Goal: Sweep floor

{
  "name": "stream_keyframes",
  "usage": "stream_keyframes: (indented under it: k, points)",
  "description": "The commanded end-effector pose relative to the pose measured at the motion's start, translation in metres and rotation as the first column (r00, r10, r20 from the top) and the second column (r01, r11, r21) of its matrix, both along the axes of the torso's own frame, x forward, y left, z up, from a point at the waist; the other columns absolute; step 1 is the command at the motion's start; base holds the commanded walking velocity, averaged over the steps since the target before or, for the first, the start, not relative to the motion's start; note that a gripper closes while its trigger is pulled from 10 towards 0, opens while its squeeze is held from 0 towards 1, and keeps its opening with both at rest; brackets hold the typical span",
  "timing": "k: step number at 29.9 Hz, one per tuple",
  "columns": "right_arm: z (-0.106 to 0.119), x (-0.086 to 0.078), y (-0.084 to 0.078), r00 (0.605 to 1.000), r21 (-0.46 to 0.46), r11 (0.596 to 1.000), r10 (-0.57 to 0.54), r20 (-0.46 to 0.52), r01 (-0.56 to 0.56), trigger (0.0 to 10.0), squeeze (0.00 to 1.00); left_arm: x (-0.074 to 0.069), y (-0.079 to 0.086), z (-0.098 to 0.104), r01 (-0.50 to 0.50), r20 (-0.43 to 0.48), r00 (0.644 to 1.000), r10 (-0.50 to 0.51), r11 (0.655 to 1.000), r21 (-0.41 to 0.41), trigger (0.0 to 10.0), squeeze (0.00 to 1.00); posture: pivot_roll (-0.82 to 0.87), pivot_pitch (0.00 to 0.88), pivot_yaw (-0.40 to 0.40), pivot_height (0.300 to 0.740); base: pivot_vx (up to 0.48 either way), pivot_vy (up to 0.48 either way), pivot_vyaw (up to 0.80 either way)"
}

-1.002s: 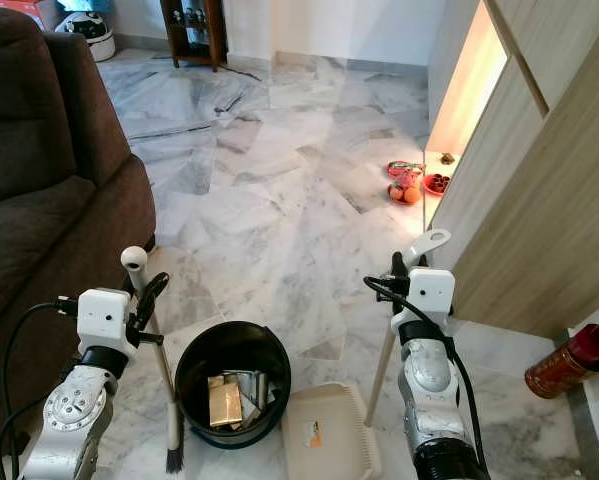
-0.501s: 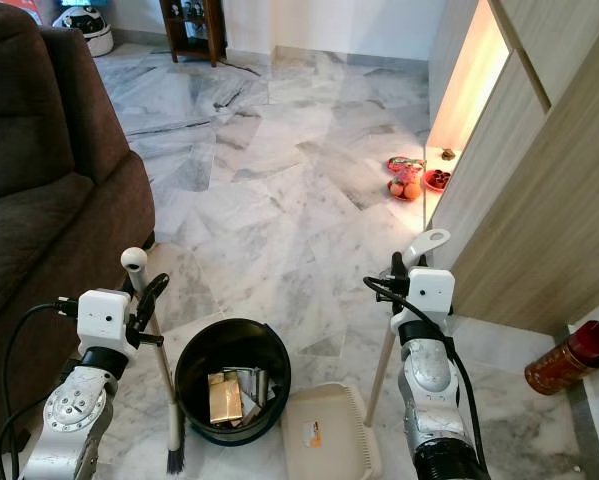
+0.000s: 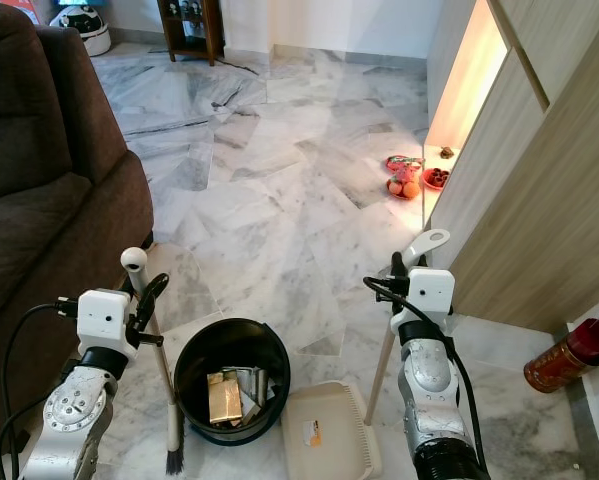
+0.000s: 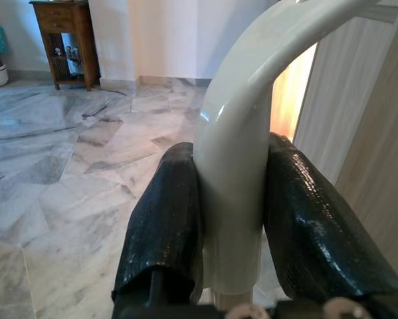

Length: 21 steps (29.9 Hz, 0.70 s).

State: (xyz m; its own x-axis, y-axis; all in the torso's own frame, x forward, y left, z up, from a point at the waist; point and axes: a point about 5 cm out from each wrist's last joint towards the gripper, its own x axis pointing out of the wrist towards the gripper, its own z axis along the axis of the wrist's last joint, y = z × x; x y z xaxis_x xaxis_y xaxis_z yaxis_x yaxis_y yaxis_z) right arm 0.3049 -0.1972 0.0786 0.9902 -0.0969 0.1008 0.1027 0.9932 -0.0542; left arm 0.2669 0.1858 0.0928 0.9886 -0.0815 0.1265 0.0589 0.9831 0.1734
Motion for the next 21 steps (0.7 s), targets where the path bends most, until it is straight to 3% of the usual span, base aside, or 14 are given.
stream_keyframes:
  k: [1,8,21]
  points:
    - [0.0069,0.0023,-0.0003,0.999,0.002,1.0,-0.001,0.035,0.001,10.0,0.0,0.0007,-0.0008,0.0058,0.006,0.024,1.0,-0.006,1.0,-0.015,10.0,0.0,0.01,0.1,-0.023,0.74,0.0,0.0,0.0]
    - [0.0084,0.0027,-0.0005,0.999,0.001,1.0,-0.002,0.041,0.002,10.0,0.0,0.0009,-0.0011,0.0061,0.008,0.026,1.0,-0.008,1.0,-0.017,10.0,0.0,0.02,0.101,-0.024,0.74,0.0,0.0,0.0]
    - [0.0088,0.004,0.0006,0.999,0.003,1.0,0.003,0.042,-0.003,10.0,0.0,0.002,-0.0018,0.0064,0.009,0.03,1.0,-0.009,1.0,-0.016,10.0,0.0,0.02,0.089,-0.024,0.74,-0.248,0.0,0.0]
